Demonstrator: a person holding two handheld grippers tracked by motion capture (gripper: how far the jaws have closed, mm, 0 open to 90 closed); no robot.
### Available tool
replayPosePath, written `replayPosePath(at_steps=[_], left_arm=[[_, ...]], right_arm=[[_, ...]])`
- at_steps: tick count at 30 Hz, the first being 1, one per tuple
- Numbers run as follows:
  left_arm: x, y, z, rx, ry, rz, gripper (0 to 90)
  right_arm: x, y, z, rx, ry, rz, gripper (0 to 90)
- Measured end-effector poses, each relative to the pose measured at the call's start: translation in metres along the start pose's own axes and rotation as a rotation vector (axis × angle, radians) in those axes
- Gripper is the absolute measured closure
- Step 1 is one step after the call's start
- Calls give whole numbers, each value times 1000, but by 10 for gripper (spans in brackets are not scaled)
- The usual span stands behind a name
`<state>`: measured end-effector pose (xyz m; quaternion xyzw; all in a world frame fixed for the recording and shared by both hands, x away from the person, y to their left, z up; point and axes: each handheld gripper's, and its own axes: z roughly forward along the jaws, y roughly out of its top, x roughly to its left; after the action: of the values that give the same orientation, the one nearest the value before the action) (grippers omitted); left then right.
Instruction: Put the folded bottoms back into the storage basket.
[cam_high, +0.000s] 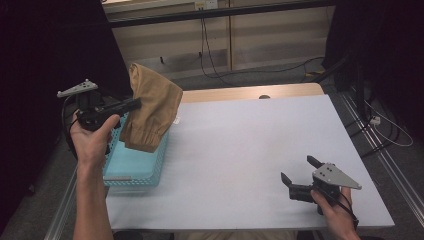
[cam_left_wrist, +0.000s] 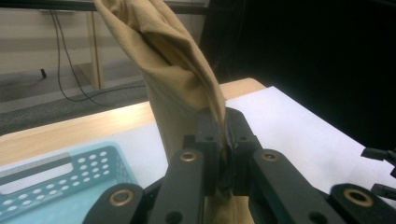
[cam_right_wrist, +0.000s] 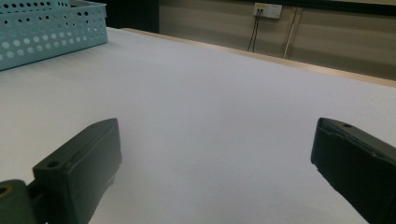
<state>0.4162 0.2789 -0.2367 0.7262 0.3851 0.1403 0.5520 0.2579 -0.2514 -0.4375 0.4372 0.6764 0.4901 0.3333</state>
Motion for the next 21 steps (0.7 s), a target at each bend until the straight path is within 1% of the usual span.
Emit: replayPosePath(at_steps=[6, 10, 13, 21], left_arm=[[7, -2, -9, -12, 13, -14, 862], [11, -3, -11, -10, 58, -28, 862], [16, -5, -11, -2, 71, -34, 862], [25, -11, -13, 14, 82, -64, 862]], right_arm=[[0, 0, 1, 1, -2, -1, 16], [0, 0, 0, -1, 0, -2, 16], [0, 0, 0, 0, 0, -1, 16], [0, 0, 0, 1, 0, -3, 15]])
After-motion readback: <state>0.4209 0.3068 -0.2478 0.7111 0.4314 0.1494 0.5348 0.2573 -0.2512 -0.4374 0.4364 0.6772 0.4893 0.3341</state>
